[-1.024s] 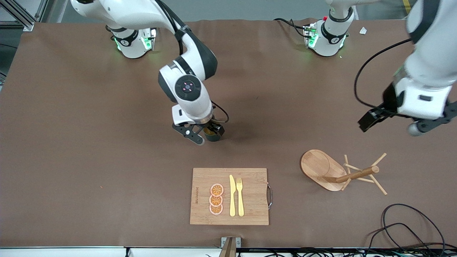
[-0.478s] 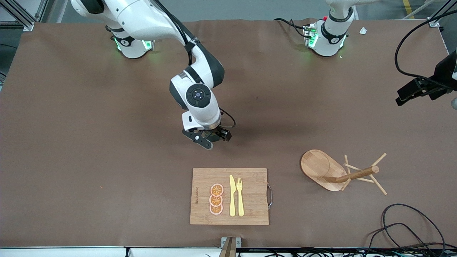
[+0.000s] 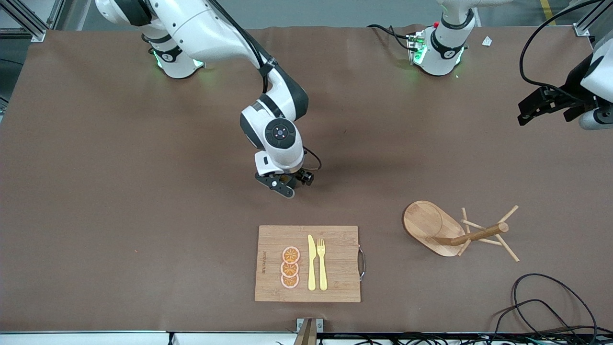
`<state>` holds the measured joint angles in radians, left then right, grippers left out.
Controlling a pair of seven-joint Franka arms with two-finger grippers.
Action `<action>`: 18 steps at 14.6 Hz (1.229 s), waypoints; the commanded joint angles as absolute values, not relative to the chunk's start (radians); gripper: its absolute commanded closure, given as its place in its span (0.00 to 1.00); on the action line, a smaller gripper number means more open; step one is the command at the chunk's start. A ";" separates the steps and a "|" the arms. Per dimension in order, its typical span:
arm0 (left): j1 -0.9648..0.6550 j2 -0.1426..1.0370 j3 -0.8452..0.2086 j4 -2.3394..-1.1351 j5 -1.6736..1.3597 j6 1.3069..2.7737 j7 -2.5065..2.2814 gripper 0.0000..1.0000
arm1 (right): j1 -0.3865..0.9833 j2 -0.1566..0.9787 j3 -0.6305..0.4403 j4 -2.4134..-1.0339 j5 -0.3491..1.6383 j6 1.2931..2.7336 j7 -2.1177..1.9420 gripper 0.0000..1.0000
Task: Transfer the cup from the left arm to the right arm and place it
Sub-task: 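Grasp the teal mug with the right gripper while the left gripper withdraws, then carry the mug away from the board and set it down with the right gripper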
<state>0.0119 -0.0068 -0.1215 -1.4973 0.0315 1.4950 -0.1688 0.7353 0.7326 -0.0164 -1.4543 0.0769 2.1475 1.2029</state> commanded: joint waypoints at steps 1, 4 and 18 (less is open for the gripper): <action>0.011 -0.044 -0.109 -1.531 0.018 1.496 -0.147 0.00 | 0.746 0.726 -0.026 -1.465 0.077 2.145 1.152 0.83; 0.011 -0.043 -0.110 -1.525 0.021 1.496 -0.146 0.00 | 0.732 0.719 -0.028 -1.465 0.077 2.141 1.082 1.00; 0.015 -0.041 -0.170 -1.565 0.031 1.519 -0.149 0.00 | 0.197 0.578 -0.032 -1.486 0.075 1.910 -0.116 0.98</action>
<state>0.0048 -0.0192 -0.1531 -1.5380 0.0315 1.5015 -0.1605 0.2942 0.6029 -0.0577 -1.4395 0.0747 1.8913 0.0586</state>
